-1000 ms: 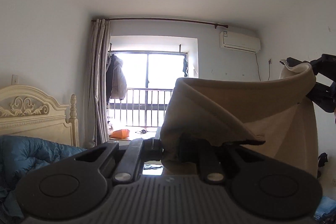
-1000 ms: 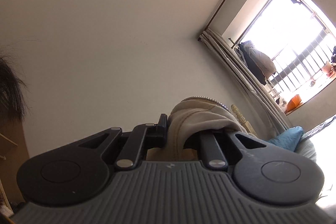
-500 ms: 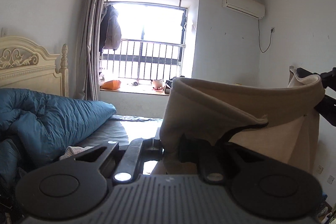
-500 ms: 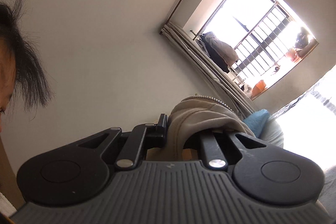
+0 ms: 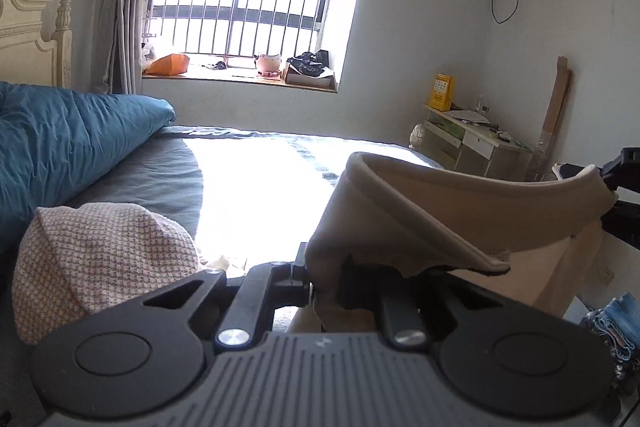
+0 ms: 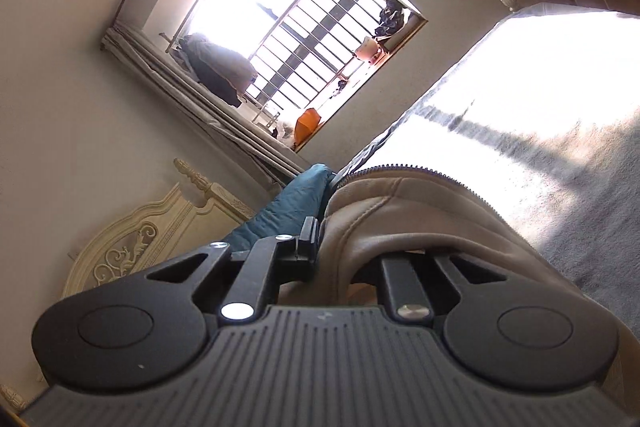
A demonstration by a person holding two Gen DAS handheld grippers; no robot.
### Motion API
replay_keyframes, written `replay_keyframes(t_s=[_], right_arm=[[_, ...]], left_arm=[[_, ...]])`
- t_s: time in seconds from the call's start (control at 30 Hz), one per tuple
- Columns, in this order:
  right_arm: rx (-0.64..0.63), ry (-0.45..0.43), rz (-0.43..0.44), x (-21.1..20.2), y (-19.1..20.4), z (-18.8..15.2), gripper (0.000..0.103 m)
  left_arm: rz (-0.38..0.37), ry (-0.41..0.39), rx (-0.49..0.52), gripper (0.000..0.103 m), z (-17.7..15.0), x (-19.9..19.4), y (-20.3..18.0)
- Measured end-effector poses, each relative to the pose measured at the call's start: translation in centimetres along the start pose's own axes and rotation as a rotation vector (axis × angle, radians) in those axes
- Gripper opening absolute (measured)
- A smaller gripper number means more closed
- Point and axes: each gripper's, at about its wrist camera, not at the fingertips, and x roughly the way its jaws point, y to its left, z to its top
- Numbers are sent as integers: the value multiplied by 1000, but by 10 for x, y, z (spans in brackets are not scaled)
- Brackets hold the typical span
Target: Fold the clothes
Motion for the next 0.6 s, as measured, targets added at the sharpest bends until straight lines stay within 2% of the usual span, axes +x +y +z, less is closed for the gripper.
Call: replay_keyframes(t_s=[0.2,0.33,0.4,0.47,0.5,0.6], right_arm=[[-24,-24,-114,102,-56,-16,10],[-40,-4,-190,153,-100,-31,10],[-49,20,-216,178,-122,-40,11],[-58,62,-250,206,-147,-50,13],[-66,96,-265,218,-158,-55,15],[-65,240,-337,248,-182,-70,34]], left_arm=[[38,80,70,14,-36,118,15],[72,149,99,19,-76,173,21],[80,181,108,31,-94,194,28],[93,216,107,57,-110,210,35],[96,234,94,58,-117,215,39],[122,269,58,58,-124,212,50]])
